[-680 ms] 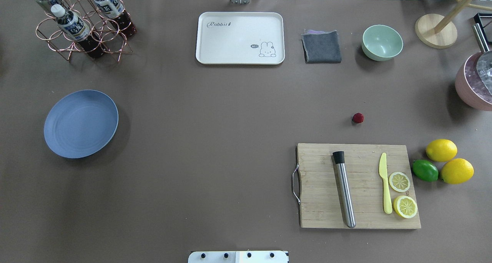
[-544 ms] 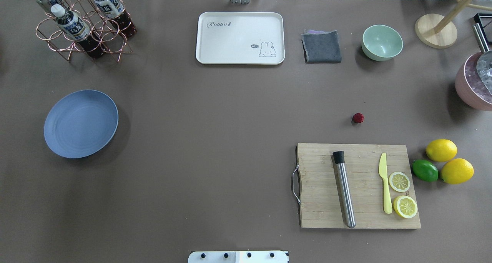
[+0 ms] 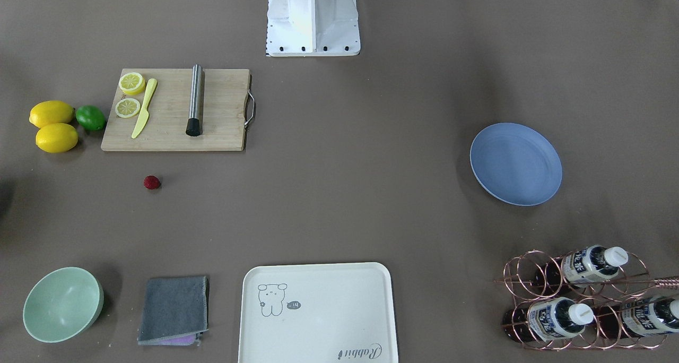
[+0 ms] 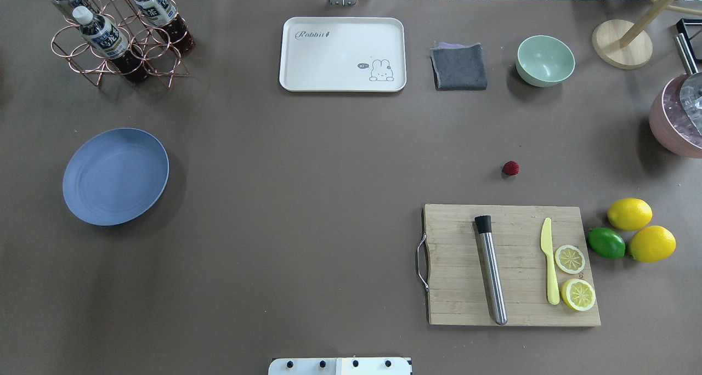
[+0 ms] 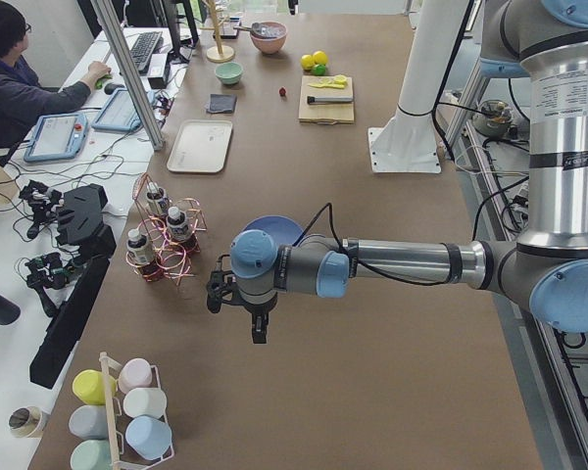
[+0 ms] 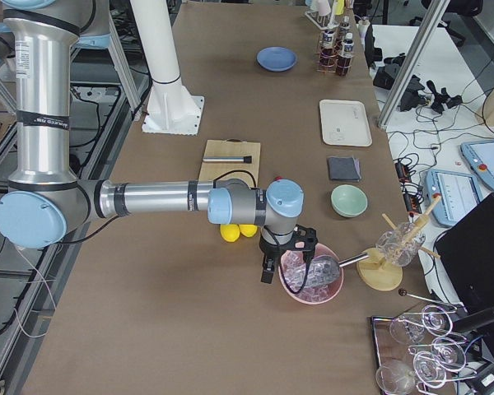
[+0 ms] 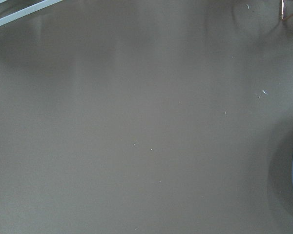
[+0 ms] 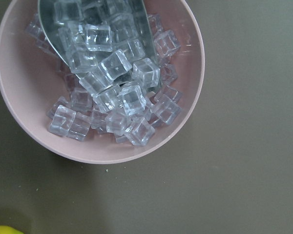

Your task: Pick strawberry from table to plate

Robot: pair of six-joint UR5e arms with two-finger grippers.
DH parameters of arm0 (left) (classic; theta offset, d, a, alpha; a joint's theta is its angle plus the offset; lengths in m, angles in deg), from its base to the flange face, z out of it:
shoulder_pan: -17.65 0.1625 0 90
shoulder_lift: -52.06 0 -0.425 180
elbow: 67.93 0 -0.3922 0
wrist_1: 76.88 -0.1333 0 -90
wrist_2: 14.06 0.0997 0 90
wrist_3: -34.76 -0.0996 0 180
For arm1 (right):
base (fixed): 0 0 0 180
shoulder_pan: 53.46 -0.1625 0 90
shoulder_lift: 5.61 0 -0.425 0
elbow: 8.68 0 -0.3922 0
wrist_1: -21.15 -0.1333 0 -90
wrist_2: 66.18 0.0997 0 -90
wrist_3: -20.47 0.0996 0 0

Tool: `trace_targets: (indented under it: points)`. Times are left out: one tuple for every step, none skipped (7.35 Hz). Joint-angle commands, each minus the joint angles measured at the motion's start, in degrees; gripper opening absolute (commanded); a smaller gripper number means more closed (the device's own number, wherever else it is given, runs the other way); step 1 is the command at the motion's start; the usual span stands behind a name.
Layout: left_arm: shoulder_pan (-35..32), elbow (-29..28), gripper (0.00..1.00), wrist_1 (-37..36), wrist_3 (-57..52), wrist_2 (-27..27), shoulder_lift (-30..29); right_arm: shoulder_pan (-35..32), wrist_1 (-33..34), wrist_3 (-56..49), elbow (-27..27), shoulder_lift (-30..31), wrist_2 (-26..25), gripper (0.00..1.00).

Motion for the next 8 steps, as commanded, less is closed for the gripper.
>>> trace_targets:
  points:
    - [0.09,-0.11,0.98,0.0,-0.07,1.47,-0.75,-0.07,0.02,0.08,0.0,-0.35,0.0,1.0]
    - [0.27,-0.37,0.98,-0.18,0.11,2.96,-1.97,0.01,0.02,-0.01,0.0,-0.53,0.0,1.0]
    - [0.27,-0.37,0.98,0.0,0.2,3.15,-2.77,-0.07,-0.07,-0.09,-0.09,-0.53,0.0,1.0]
    - [0.18,-0.46,0.98,-0.18,0.46,3.15,-3.21,0.01,-0.07,-0.18,-0.17,-0.62,0.09,1.0]
    - [0.27,-0.72,0.98,-0.26,0.46,3.24,-3.39,0.01,-0.07,-0.44,-0.17,-0.62,0.09,1.0]
    - [0.18,-0.9,0.98,-0.09,0.46,3.06,-3.39,0.01,-0.07,-0.45,-0.17,-0.62,0.17,1.0]
    - [0.18,-1.16,0.98,1.56,0.03,2.8,-3.82,0.1,-0.07,-0.53,-0.17,-0.62,0.17,1.0]
    - [0.01,-2.38,0.98,4.02,0.37,2.62,-4.7,0.19,-0.07,-0.53,0.0,-0.62,0.17,1.0]
